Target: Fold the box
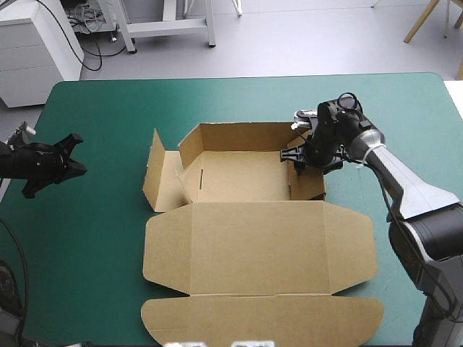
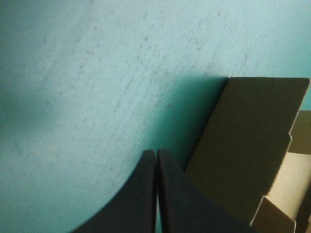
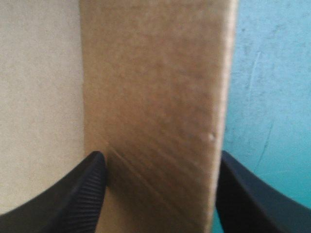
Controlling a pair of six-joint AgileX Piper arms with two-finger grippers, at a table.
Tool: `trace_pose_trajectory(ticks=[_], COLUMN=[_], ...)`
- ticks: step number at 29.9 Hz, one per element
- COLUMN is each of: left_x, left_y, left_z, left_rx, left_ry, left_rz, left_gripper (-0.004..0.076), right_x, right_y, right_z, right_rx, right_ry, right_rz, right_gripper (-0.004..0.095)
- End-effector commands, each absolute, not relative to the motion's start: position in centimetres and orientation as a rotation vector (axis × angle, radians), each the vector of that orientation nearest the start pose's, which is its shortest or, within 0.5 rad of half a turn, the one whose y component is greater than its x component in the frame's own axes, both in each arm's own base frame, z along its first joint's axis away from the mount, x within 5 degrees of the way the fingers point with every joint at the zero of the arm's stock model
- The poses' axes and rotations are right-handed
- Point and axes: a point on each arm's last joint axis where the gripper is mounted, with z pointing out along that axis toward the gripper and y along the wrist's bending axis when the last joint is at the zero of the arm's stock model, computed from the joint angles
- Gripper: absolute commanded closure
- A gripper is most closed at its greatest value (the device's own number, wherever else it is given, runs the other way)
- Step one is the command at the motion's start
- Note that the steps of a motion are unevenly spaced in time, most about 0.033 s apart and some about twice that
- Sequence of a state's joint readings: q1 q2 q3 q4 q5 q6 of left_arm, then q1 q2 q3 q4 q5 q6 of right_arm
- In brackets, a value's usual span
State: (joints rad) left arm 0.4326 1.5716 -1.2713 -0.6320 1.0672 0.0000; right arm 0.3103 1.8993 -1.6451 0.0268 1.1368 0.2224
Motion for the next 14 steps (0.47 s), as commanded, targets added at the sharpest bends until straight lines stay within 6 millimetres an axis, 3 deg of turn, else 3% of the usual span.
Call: trace_pose_trajectory(ticks=[1, 5, 10, 14], left_x=[30.6, 30.6, 30.6, 30.6], left_y=[8.6, 8.6, 8.6, 8.6], left_z=[32.4, 32.4, 32.4, 32.5], left_rx=[-0.845, -0.845, -0.838, -0.773], left_ry=[2.415, 2.415, 2.415, 2.425], left_rz=[-0.751, -0.751, -0.748, -0.727], left_gripper=[0.0734, 0.0734, 0.0734, 0.0734], right_x=[37.9, 37.7, 37.4, 36.8], right_y=[12.2, 12.1, 12.1, 11.9], right_z=[29.8, 29.7, 30.5, 34.4], right_rx=[-0.116, -0.148, -0.171, -0.21], right_ry=[2.798, 2.817, 2.816, 2.665], right_rz=[0.173, 0.156, 0.159, 0.19], right_gripper=[0.0577, 0.0931, 0.0926, 0.0926])
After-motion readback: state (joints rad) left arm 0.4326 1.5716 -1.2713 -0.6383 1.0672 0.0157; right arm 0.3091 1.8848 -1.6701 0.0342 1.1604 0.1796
